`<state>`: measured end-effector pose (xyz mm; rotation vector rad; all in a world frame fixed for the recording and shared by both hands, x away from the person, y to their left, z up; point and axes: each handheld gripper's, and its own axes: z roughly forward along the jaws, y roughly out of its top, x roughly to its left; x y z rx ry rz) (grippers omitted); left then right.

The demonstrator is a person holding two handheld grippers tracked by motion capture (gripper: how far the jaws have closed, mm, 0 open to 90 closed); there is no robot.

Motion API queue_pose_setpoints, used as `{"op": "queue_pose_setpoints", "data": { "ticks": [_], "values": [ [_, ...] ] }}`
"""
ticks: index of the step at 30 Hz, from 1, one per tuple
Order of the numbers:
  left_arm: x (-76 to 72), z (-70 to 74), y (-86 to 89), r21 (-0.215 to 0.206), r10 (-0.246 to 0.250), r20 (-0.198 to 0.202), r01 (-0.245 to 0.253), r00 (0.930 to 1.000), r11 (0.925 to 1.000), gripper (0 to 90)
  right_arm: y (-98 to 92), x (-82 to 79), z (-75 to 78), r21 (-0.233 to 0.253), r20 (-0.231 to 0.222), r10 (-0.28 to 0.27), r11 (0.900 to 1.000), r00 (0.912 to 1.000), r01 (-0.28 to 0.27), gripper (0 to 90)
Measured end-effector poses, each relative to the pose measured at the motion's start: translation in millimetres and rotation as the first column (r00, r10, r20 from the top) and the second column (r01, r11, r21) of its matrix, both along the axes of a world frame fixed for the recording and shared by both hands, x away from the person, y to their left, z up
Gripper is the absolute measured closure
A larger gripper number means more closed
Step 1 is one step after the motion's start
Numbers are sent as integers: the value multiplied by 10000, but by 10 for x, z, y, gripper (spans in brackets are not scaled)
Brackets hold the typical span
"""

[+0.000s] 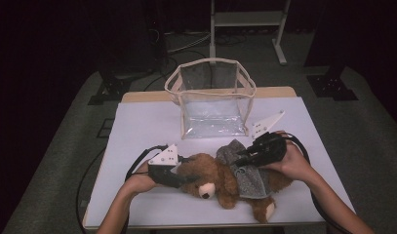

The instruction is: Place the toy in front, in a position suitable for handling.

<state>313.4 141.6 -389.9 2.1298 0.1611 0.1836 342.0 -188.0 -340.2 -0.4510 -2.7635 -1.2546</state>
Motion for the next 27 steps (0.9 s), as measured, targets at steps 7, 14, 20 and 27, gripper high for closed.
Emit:
{"op": "queue_pose_setpoints", "data": {
  "ticks": [7, 14, 20, 27],
  "values": [
    [9, 20, -2, 132, 4, -31, -3, 10000, 9999, 439, -168, 22, -85, 244, -161, -609, 9978, 9980, 613, 711],
    [1, 134, -63, 206, -49, -382, 57, 9993, 9998, 285, -70, -158, -187, 290, 27, -271, 9992, 9996, 270, 716],
    [-19, 113, -229, 677, -301, -300, 321, 9991, 9972, 312, -58, -309, -145, 157, 377, -43, 9999, 9993, 37, 714],
    [-54, 71, -184, 585, -484, -281, 500, 9984, 9970, 380, -128, -106, -34, 663, 481, -809, 9948, 9956, 776, 707]
  ]
}}
